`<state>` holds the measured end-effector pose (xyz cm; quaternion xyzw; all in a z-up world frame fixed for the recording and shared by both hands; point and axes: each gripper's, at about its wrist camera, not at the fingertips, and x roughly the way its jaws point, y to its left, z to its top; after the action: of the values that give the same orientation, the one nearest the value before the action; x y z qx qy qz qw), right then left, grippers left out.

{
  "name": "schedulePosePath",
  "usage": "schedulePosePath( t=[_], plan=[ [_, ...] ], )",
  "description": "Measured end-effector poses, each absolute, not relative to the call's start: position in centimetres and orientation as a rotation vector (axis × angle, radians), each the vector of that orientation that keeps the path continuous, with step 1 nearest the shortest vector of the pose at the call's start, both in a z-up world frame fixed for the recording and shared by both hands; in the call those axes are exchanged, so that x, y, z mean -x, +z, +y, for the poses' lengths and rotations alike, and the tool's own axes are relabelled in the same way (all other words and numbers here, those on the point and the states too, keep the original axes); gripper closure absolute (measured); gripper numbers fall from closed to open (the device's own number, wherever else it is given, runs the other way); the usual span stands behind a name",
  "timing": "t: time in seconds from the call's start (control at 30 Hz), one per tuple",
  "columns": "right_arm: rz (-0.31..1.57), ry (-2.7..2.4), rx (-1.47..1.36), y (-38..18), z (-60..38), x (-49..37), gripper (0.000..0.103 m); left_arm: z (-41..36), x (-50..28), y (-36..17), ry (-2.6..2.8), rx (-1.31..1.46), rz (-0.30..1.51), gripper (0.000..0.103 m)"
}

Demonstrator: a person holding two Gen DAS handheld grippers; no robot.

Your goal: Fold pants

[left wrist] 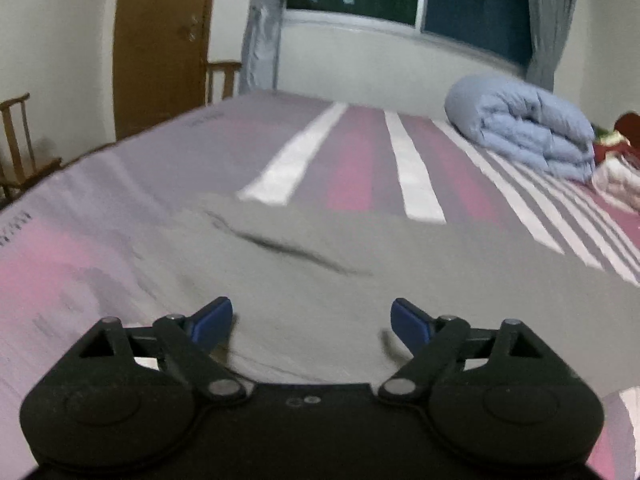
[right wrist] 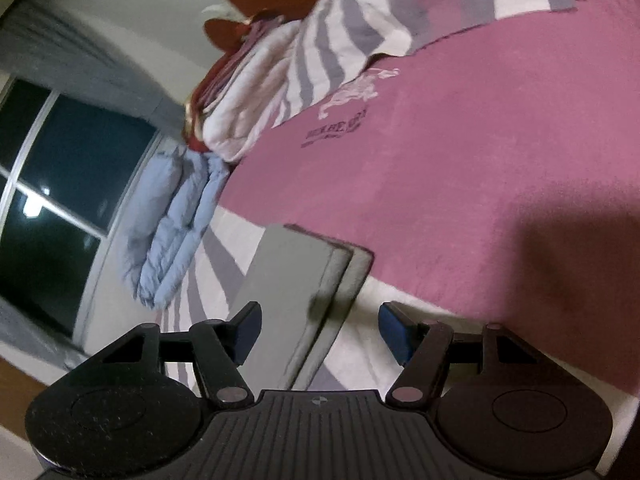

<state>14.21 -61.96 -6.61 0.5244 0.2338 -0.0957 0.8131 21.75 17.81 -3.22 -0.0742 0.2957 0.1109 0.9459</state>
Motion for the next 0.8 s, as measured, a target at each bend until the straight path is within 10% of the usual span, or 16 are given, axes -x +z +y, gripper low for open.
schedulePosePath(
  t=[0.5,0.6,0.8],
  plan=[
    [0.655,-0.194,-1.215,-7.8,-63.6,-17.5,0.055,16.7,-21.9,-6.7,0.254,0.139,0.654,0.008],
    [0.705,-0.178,-1.113,-8.1,-63.7,-19.1,0.086,16.6,-22.1,-6.6,0.254,0.137,0.656,0.007],
    [0.656,-0.123,-1.083,-8.7,-63.2,-17.9,0.086,16.6,-22.1,-6.7,0.256,0.136,0.650,0.008]
  ],
)
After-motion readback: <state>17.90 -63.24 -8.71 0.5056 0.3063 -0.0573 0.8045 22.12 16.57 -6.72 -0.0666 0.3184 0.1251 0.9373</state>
